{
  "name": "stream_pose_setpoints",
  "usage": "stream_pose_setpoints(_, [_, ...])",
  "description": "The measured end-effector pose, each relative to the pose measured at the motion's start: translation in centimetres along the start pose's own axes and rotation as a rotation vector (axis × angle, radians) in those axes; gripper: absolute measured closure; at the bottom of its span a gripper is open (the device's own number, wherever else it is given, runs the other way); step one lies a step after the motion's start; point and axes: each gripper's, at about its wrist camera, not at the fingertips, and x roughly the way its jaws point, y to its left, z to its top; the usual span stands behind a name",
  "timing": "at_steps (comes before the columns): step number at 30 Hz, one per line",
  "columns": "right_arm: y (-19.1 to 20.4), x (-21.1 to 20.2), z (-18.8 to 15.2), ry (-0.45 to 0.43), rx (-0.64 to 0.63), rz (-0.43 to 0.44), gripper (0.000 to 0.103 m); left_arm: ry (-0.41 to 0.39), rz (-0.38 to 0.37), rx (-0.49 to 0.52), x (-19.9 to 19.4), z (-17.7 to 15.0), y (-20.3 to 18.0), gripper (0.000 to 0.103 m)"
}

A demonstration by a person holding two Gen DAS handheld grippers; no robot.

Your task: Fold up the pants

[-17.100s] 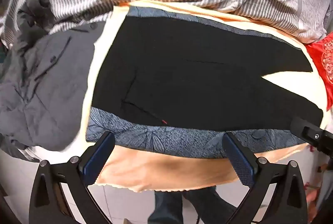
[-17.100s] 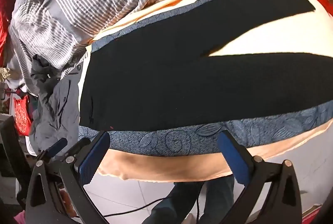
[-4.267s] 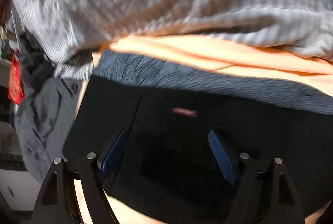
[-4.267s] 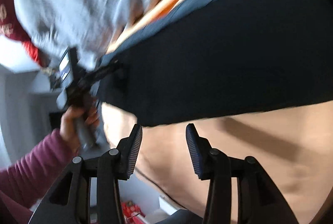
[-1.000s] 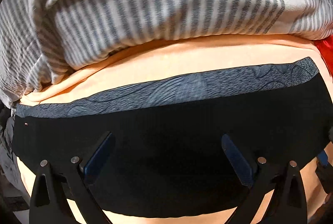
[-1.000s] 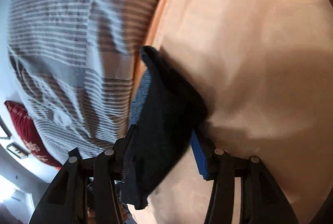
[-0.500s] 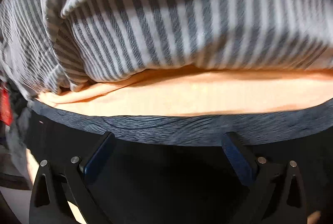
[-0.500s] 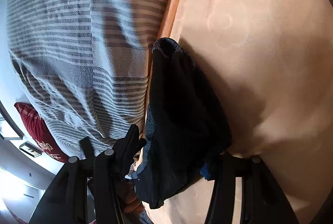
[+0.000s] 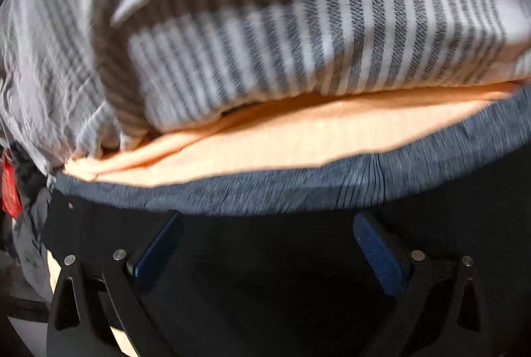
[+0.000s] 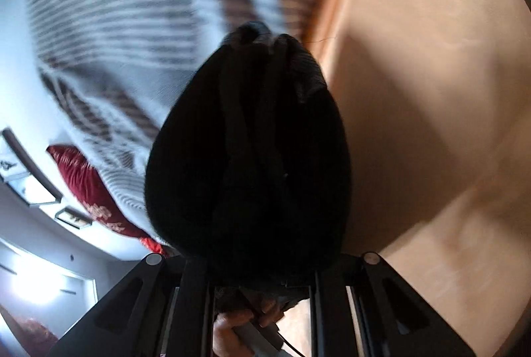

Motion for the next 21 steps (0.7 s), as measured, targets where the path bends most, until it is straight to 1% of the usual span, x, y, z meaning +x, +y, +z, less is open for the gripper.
stream_pose_setpoints(2, [1.5, 0.5, -0.5, 0.005, -0.025, 0.004, 0.088, 0.001, -0.028, 0.001, -0.1, -1.4, 0.4, 0.000])
stream_pose_setpoints(4, [2.8, 1.1, -1.1, 0.011, -0.044, 0.005, 0.088, 0.026, -0.048, 0.018, 0.7, -2.7, 0.1, 0.000])
stream_pose_setpoints(5, [3.4, 1.6, -1.4, 0.020, -0.059, -0.009, 0.087, 0.040, -0.074, -0.001, 1.3, -3.0, 0.3, 0.000])
stream_pose_setpoints(7, [4.7, 2.9, -2.4, 0.051, -0.104, -0.046, 0.088, 0.056, -0.115, -0.026, 1.5, -3.0, 0.5, 0.000])
stream_pose_setpoints(8, [5.2, 3.3, -2.8, 0.056, -0.117, -0.048, 0.088, 0.078, -0.149, -0.041, 1.5, -2.7, 1.2, 0.000])
stream_pose_setpoints(9, [5.8, 3.7, -3.0, 0.057, -0.127, -0.050, 0.088, 0.084, -0.163, -0.050, 1.3, -2.6, 1.9, 0.000])
stream_pose_setpoints(10, [6.5, 4.0, -3.3, 0.054, -0.144, -0.058, 0.088, 0.081, -0.170, -0.061, 1.1, -2.5, 3.0, 0.000])
stream_pose_setpoints(12, [8.2, 5.1, -4.1, 0.051, -0.194, -0.092, 0.088, 0.051, -0.185, -0.090, 0.0, -2.2, 5.9, 0.000])
stream_pose_setpoints(14, [9.9, 6.9, -5.1, 0.058, -0.250, -0.129, 0.088, 0.011, -0.173, -0.115, -1.0, -2.0, 9.8, 0.000])
stream_pose_setpoints(16, [11.5, 9.2, -6.6, 0.074, -0.315, -0.173, 0.088, -0.017, -0.144, -0.138, -1.7, -2.0, 12.9, 0.000])
stream_pose_setpoints(17, [12.1, 10.2, -7.4, 0.082, -0.348, -0.196, 0.088, -0.027, -0.124, -0.163, -1.9, -2.1, 15.4, 0.000])
stream_pose_setpoints(19, [13.3, 12.6, -9.6, 0.100, -0.427, -0.257, 0.088, -0.018, -0.099, -0.194, -1.8, -2.4, 18.6, 0.000])
stream_pose_setpoints(20, [13.7, 13.9, -10.4, 0.107, -0.457, -0.286, 0.088, -0.005, -0.074, -0.211, -1.5, -2.8, 20.7, 0.000])
stream_pose_setpoints(21, [13.9, 15.5, -11.5, 0.116, -0.490, -0.326, 0.088, -0.001, -0.058, -0.222, -1.3, -3.1, 22.0, 0.000])
